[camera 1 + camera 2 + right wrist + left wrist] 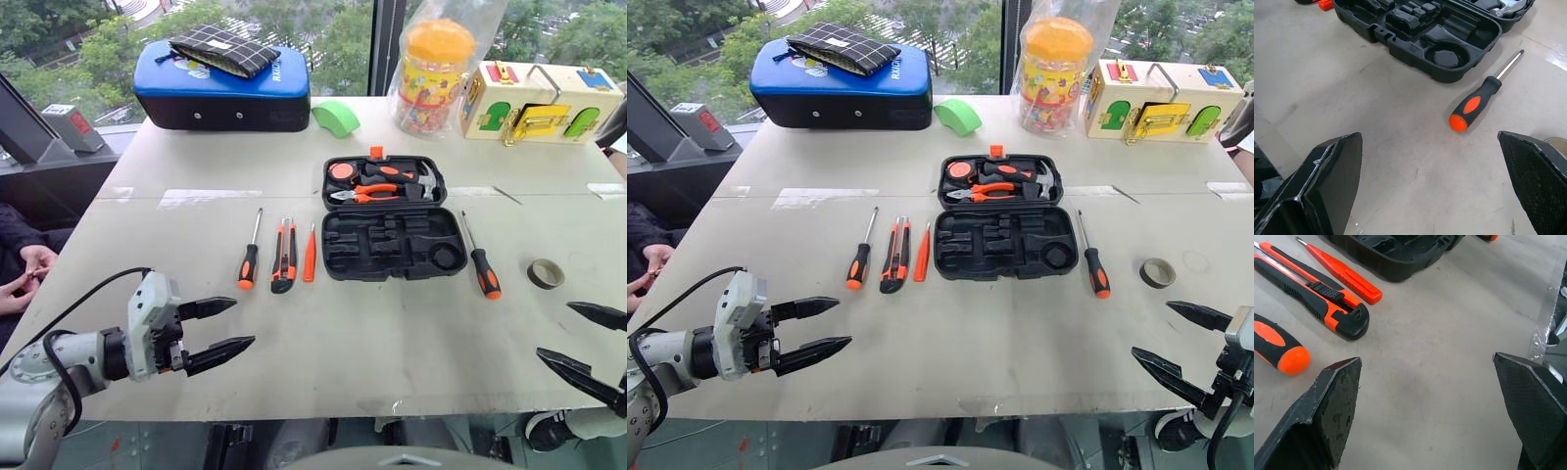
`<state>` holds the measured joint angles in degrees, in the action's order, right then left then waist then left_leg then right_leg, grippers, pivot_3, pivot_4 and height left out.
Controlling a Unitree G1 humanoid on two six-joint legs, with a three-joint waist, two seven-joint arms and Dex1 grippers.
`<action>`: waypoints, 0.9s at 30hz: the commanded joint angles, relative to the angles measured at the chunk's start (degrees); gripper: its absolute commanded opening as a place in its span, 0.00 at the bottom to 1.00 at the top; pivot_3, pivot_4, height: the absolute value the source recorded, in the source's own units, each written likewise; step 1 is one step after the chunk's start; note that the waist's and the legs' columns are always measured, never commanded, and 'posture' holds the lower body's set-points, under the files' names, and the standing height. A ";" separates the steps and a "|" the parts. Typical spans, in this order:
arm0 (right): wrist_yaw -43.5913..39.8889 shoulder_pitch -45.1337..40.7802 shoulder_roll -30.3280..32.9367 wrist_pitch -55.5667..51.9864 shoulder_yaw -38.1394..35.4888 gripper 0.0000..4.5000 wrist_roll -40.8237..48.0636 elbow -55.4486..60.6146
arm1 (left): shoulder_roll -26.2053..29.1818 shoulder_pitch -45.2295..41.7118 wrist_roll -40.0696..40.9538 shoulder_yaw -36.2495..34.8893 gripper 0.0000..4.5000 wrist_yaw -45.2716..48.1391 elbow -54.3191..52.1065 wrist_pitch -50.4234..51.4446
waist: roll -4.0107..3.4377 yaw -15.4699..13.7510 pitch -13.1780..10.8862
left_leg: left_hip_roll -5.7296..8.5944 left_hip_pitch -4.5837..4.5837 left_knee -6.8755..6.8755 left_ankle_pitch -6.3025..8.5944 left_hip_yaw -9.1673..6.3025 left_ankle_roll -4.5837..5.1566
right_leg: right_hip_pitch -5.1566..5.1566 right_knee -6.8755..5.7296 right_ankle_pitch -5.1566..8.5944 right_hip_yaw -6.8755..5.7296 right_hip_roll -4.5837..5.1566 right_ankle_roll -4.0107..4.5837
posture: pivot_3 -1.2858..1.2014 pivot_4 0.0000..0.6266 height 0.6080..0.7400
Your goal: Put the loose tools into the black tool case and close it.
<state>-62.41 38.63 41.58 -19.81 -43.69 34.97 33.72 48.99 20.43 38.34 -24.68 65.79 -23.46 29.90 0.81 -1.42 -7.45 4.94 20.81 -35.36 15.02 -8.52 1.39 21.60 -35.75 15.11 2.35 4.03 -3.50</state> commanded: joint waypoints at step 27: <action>8.56 -16.44 1.62 -1.80 16.12 1.00 7.50 13.11 | -17.83 -29.43 -14.64 18.39 0.63 -57.08 2.05 30.46 | 0.59 -0.82 0.31 | -0.12 0.01 -0.18 -0.14 0.26 -0.21 | -0.01 -0.12 -0.16 -0.21 -0.07 -0.25 | 0.52 0.24 1.00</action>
<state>-54.36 22.15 42.85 -22.22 -26.73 41.96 45.07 30.91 -9.73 24.70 -7.77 7.69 -21.63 60.82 1.40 -2.24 -7.14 4.83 20.82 -35.54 14.88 -8.26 1.20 21.58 -35.87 14.95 2.18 3.97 -3.75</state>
